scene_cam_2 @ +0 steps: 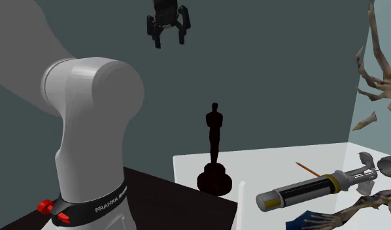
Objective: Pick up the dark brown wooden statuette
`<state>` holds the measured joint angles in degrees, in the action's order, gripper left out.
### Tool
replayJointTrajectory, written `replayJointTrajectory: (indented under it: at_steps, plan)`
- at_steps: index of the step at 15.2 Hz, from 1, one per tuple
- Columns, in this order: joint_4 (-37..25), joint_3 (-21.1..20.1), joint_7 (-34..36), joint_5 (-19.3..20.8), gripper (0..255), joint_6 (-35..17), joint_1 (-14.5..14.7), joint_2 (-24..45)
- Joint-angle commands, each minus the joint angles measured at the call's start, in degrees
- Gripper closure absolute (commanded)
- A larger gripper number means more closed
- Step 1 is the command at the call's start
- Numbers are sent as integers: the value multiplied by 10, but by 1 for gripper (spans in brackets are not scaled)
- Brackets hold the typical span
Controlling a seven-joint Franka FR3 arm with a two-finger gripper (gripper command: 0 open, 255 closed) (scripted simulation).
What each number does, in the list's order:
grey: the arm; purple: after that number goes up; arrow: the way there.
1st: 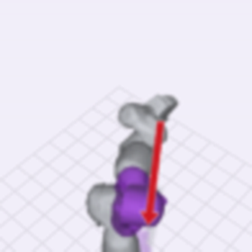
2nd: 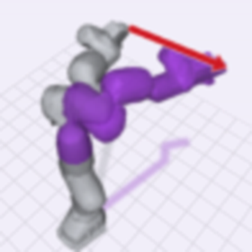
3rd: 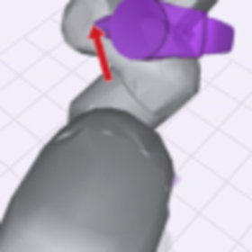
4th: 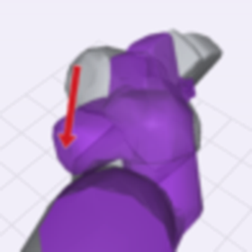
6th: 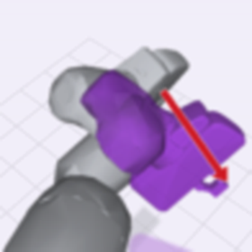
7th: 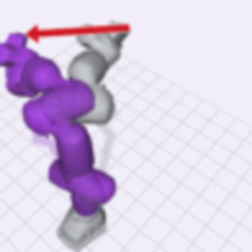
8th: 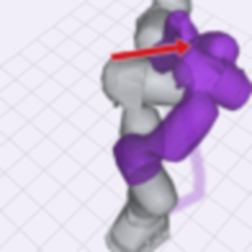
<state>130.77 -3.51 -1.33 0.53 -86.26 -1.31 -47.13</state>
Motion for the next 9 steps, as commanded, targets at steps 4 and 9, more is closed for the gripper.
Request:
replayJointTrajectory:
  at_steps: [4,9]
  plan:
    - [61,34,-33,16,0,-54,-6,-25]
    - [147,95,-90,44,0,-148,-21,-47]
